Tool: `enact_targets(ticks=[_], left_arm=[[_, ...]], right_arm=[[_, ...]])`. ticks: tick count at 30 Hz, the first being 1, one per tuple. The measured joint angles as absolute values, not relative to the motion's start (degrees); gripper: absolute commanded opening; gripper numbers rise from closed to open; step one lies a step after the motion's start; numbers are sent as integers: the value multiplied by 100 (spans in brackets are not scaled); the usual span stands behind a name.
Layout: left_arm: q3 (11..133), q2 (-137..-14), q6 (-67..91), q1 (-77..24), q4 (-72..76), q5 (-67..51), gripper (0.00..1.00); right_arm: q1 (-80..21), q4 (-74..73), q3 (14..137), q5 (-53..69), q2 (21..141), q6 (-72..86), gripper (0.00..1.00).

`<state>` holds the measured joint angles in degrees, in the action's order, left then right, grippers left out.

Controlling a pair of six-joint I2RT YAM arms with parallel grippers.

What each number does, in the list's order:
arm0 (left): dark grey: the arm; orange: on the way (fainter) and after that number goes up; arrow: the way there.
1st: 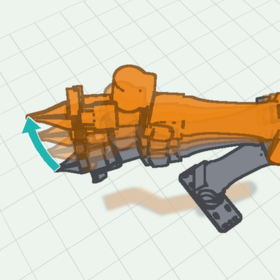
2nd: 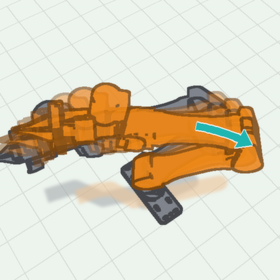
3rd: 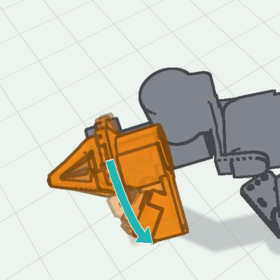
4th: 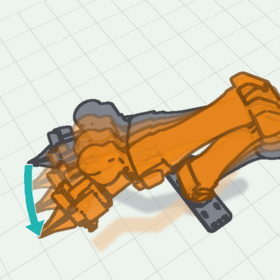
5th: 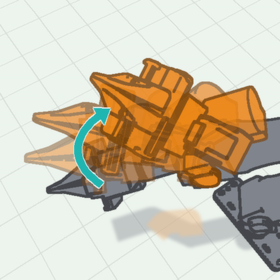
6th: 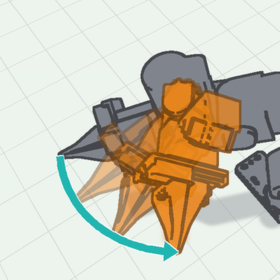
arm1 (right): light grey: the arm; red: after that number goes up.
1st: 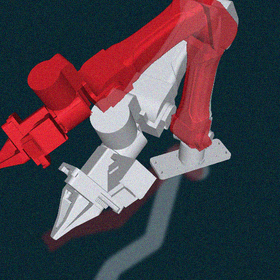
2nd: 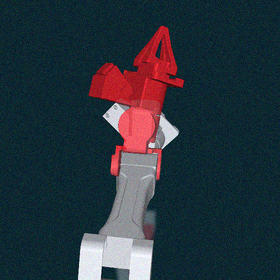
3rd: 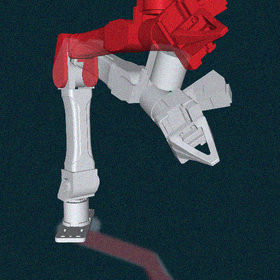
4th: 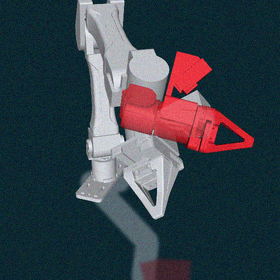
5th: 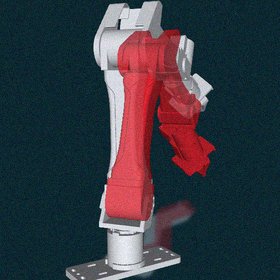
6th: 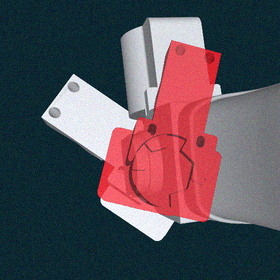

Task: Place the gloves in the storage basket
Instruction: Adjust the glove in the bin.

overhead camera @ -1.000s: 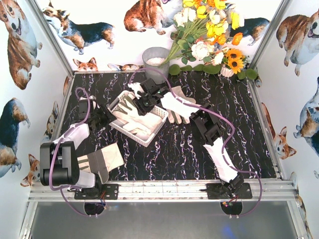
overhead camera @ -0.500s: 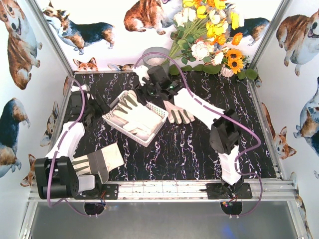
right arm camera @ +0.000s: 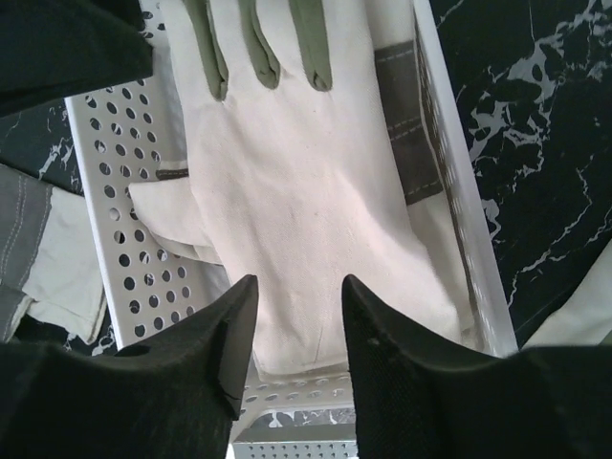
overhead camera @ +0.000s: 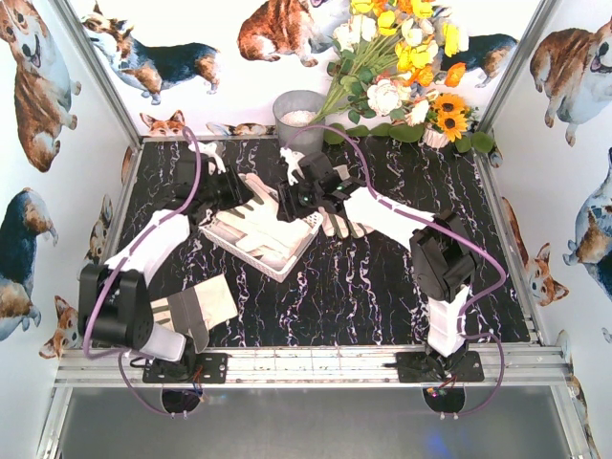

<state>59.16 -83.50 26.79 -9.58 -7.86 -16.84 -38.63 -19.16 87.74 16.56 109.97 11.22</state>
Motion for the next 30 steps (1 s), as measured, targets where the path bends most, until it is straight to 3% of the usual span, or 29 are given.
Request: enact_targets(ticks=[4,9,18,30], left_arm=[[5916,-8816,2899,-978,-386,-1782,25],[5916,-9177,3267,-1048,224,-1885,23],[6357,-9859,3601,-1149,919,-1863,20],[6733,-10379,3736,-1155,89,-854,18]], right_arm=[[-3822,-1728,8643,1688,11019,1446,26],[-3824,-1415,8654,1684,11218,1634,18],[-3824,-1328,8698,1636,11935,1750,15],[-3824,-1356,8698,1507,11961,1804,14]])
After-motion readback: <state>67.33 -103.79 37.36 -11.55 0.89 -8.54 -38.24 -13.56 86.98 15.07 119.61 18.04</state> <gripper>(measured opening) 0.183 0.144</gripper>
